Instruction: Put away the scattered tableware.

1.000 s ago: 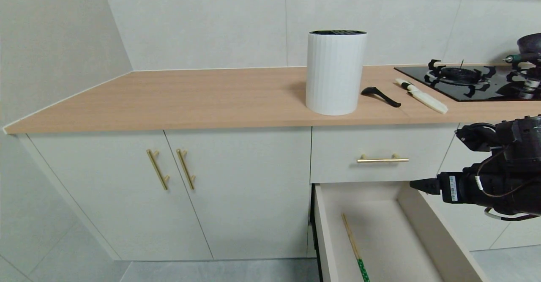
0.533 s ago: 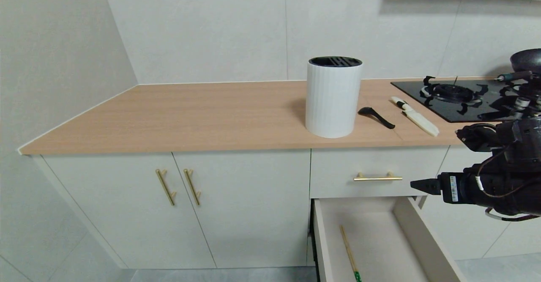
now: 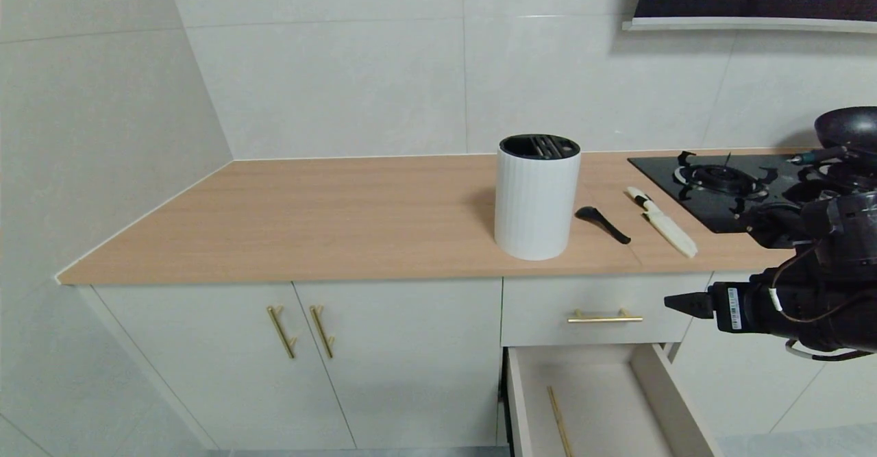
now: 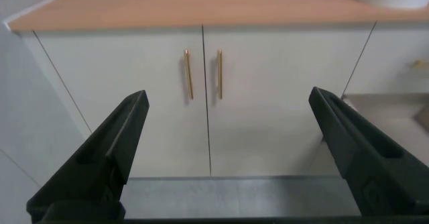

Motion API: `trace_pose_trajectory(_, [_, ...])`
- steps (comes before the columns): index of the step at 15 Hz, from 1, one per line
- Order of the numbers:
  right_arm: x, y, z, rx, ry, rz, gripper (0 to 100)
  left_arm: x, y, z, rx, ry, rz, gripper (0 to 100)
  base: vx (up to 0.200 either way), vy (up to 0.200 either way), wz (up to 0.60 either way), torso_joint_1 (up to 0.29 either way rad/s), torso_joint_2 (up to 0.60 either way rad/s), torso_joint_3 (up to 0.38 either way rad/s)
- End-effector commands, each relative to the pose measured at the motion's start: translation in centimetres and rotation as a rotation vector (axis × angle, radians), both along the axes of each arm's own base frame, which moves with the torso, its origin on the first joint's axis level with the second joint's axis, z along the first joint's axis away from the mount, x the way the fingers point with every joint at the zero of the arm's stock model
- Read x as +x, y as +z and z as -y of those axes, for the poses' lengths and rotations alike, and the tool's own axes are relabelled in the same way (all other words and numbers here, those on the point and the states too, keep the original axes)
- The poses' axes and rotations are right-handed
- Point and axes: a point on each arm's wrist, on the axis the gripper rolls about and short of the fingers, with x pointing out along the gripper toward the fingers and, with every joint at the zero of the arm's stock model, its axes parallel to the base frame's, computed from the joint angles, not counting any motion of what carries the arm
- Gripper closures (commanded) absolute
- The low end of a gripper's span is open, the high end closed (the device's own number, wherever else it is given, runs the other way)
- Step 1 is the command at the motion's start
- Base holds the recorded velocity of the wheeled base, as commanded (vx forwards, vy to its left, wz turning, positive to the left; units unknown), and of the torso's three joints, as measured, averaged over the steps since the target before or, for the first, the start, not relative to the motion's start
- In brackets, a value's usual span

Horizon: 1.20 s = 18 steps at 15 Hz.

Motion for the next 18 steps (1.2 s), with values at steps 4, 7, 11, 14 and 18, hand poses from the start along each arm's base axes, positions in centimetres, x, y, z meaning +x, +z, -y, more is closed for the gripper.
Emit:
trace_pose_trajectory(4, [0.1,-0.5,-0.6,-0.003,0.023,-0.019,0,0.0,0.0,0.0,0.0,0.0,-0.002,0,0.0,0.0,0.0,0.174,-0.38,-0.216])
trace_pose_trajectory(7, [0.3,-2.0,-1.6,-0.02,0.054,-0.061,0,0.0,0.0,0.0,0.0,0.0,0.0,0,0.0,0.0,0.0,0.015,-0.03,-0.019])
trace_pose_trajectory(11, [3.2,-2.5,-2.0,0.015,0.047,0.057,0,0.0,0.0,0.0,0.0,0.001,0.0,0,0.0,0.0,0.0,0.0,0.0,0.0])
trace_pose_trajectory(14, [8.8,-2.8,-1.5,0.004,0.053,0.145,0,0.0,0.0,0.0,0.0,0.001,0.0,0,0.0,0.0,0.0,0.0,0.0,0.0])
trace_pose_trajectory(18, [16.4,-4.2,1.5,-0.027,0.144,0.211,0,0.0,0.0,0.0,0.0,0.0,0.0,0,0.0,0.0,0.0,0.0,0.0,0.0])
